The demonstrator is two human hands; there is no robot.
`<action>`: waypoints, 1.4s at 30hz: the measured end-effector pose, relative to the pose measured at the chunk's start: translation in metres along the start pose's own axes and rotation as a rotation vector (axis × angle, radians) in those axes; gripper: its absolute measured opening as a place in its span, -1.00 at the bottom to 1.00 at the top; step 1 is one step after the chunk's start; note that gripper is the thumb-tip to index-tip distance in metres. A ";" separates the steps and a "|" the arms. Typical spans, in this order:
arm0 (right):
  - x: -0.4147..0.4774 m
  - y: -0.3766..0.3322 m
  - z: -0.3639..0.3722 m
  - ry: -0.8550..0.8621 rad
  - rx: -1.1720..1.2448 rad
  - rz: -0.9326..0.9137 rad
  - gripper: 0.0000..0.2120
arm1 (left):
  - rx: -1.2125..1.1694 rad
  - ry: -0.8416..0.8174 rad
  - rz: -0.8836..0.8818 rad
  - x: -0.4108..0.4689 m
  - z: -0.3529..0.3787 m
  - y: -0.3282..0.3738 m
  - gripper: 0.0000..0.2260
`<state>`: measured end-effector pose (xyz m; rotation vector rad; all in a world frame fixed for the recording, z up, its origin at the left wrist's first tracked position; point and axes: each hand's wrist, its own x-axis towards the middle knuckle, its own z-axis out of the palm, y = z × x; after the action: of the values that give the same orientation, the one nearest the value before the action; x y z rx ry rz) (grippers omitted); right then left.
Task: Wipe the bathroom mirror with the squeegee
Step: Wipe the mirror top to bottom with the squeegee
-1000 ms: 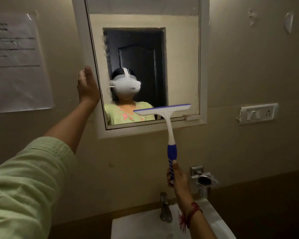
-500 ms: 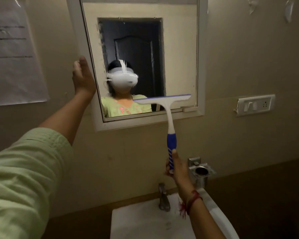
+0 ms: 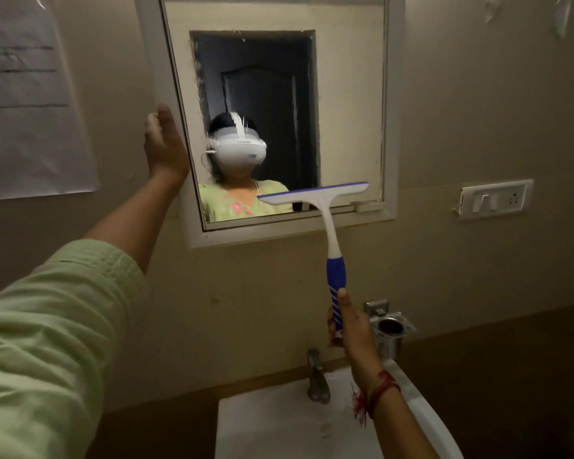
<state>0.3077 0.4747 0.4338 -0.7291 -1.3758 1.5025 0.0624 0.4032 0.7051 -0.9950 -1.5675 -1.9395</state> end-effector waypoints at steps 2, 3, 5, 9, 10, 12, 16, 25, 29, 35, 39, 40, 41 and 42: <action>0.004 -0.009 0.000 0.003 -0.005 -0.026 -0.51 | 0.001 0.010 -0.004 0.001 0.000 -0.001 -0.74; 0.003 -0.010 0.000 0.003 -0.011 -0.033 -0.51 | -0.006 0.017 -0.010 0.001 0.000 -0.002 -0.74; -0.002 -0.006 -0.001 0.009 -0.020 -0.019 -0.50 | -0.008 0.017 -0.019 0.000 0.000 -0.001 -0.73; -0.019 0.009 -0.003 0.051 0.029 0.016 -0.54 | 0.002 0.026 -0.012 -0.001 0.002 0.001 -0.74; -0.022 0.009 -0.003 0.053 0.044 0.010 -0.56 | 0.014 0.029 -0.016 -0.002 0.002 0.001 -0.74; -0.030 0.004 -0.002 0.081 0.070 -0.023 -0.60 | 0.013 0.017 -0.021 -0.002 0.002 0.004 -0.75; -0.035 -0.021 0.000 0.300 0.184 -0.160 -0.59 | 0.000 -0.025 -0.023 0.007 0.001 -0.008 -0.55; 0.017 -0.206 0.011 0.031 0.149 -0.560 -0.57 | 0.046 0.010 0.068 0.007 0.001 -0.010 -0.59; 0.047 -0.264 0.022 0.016 0.062 -0.649 -0.59 | 0.062 0.021 0.138 0.006 0.001 -0.011 -0.52; 0.088 -0.308 0.034 0.164 -0.032 -0.727 -0.60 | 0.045 0.027 0.139 0.004 0.000 -0.008 -0.53; 0.099 -0.326 0.035 0.197 0.005 -0.751 -0.64 | 0.038 0.026 0.159 0.004 0.000 -0.010 -0.54; 0.101 -0.331 0.036 0.198 0.014 -0.753 -0.64 | 0.035 0.024 0.161 0.004 0.000 -0.011 -0.54; 0.102 -0.336 0.036 0.194 0.025 -0.748 -0.63 | 0.034 0.022 0.155 0.005 0.000 -0.012 -0.54; 0.102 -0.339 0.037 0.185 0.035 -0.740 -0.63 | 0.032 0.021 0.146 0.005 0.000 -0.013 -0.54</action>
<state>0.3175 0.5282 0.7861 -0.2677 -1.2757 0.8472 0.0500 0.4067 0.7007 -1.0415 -1.4675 -1.8145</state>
